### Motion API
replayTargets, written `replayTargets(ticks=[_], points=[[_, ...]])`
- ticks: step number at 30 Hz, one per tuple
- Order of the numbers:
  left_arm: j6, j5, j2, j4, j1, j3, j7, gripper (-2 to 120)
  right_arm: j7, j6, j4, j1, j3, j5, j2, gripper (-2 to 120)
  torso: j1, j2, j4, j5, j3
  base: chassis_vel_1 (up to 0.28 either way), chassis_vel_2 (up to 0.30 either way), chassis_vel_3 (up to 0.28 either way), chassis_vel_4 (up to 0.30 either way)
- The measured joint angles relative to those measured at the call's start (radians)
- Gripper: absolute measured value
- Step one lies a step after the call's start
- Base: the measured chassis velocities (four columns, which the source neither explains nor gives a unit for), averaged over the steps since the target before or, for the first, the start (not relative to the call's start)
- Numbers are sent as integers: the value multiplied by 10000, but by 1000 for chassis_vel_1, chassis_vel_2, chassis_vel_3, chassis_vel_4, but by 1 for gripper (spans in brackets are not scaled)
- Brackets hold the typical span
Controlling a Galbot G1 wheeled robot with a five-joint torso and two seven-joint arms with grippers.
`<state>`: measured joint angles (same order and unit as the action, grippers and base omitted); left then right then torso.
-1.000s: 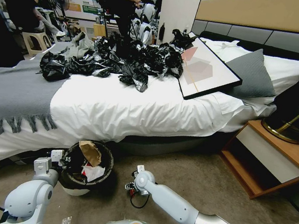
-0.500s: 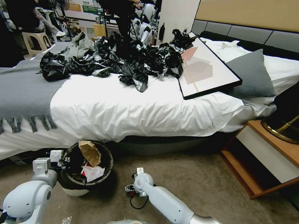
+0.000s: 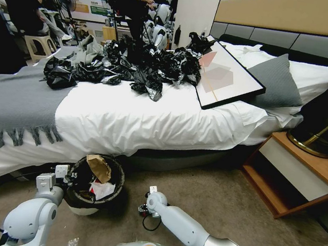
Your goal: Pick up the trash bin, then pick up the garbage from the floor and place it into the trash bin.
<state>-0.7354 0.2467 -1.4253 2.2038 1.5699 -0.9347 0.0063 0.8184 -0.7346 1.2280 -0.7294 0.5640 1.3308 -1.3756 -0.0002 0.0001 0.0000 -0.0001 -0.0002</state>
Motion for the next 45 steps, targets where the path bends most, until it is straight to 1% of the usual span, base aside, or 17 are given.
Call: replayTargets(ticks=[10, 13, 15, 17, 39, 41, 42, 43, 45], points=[[0, 0, 12, -21, -5, -15, 6, 3, -102, -4, -15, -51, 40, -286, -9, 99, -1, 2, -1, 0, 0, 0, 0, 0, 0], [0, -2, 12, -40, -28, -7, 6, 3, -98, -10, 102, -3, 145, -250, 62, 93, 0, 2, -6, -3, 0, 0, 0, 0, 0], [0, -2, 10, -47, -28, 0, 6, 3, -97, -10, 107, 19, 186, -236, 68, 93, 0, 1, -6, -4, 0, 0, 0, 0, 0], [0, -2, 3, -53, -19, 7, 7, 3, -98, -10, 100, 70, 284, -232, 82, 93, 0, 1, -2, -3, 1, 0, 0, 0, 0], [1, -39, -33, -51, -1, 9, 14, 3, -243, -5, 246, 54, 346, -314, 240, 92, 1, -1, 3, 5, 3, 0, 0, 0, 0], [0, -40, -32, -47, -5, 6, 14, 3, -191, -7, 322, 81, 365, -251, 280, 87, 1, -1, -2, 1, 3, 0, 0, 0, 0], [0, -40, -31, -45, -2, 4, 14, 3, -67, -6, 411, 110, 385, -100, 323, 82, 2, -2, -3, 0, 3, 0, 0, 0, 0], [0, -40, -31, -45, -2, 4, 14, 3, -67, -6, 411, 110, 385, -100, 323, 82, 2, -2, -3, 0, 3, 0, 0, 0, 0], [0, -36, -28, -44, 1, 0, 16, 3, 21, -9, 565, 170, 449, 70, 388, 76, 2, -3, -1, 1, 4, 0, 0, 0, 0]])
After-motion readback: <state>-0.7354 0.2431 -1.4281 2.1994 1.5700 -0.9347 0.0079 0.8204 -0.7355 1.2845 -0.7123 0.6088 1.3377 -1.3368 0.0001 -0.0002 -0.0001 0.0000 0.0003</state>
